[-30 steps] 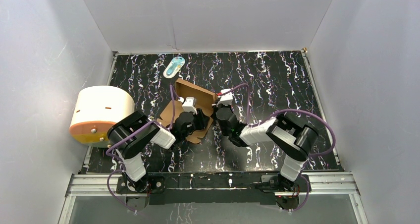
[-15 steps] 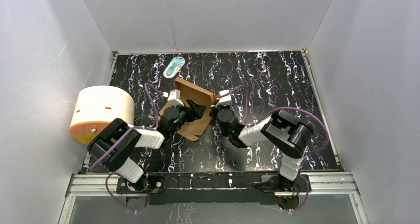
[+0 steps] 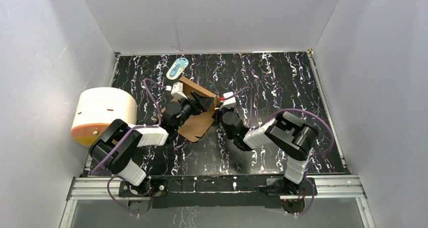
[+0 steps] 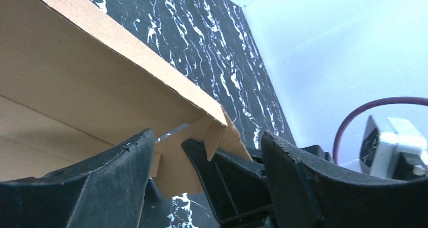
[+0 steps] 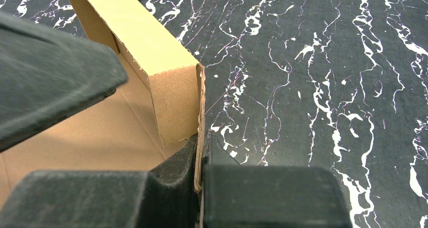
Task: Fold the paper box
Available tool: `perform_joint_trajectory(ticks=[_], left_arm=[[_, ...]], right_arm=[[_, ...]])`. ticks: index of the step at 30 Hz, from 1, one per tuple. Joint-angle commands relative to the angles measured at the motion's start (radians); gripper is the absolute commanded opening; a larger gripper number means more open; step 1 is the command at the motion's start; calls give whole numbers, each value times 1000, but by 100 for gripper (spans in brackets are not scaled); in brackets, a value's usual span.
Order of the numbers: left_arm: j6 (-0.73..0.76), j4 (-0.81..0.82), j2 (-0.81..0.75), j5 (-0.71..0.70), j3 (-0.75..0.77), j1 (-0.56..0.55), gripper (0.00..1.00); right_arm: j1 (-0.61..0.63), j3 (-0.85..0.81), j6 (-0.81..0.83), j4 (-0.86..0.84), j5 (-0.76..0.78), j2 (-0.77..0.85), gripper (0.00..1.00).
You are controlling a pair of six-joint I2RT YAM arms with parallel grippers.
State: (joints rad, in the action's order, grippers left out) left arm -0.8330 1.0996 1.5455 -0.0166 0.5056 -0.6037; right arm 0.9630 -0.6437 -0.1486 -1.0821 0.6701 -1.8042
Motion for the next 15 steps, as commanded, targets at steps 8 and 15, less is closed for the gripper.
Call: perform_joint_trajectory(ticks=[8,15], left_arm=[[101,28,103,-17,30,9,51],[120,27,110,-30,18,9,48]], right_arm=[[-2,-21,12,-33,-2,13,6],[-1,-36,13,-18,0,18,6]])
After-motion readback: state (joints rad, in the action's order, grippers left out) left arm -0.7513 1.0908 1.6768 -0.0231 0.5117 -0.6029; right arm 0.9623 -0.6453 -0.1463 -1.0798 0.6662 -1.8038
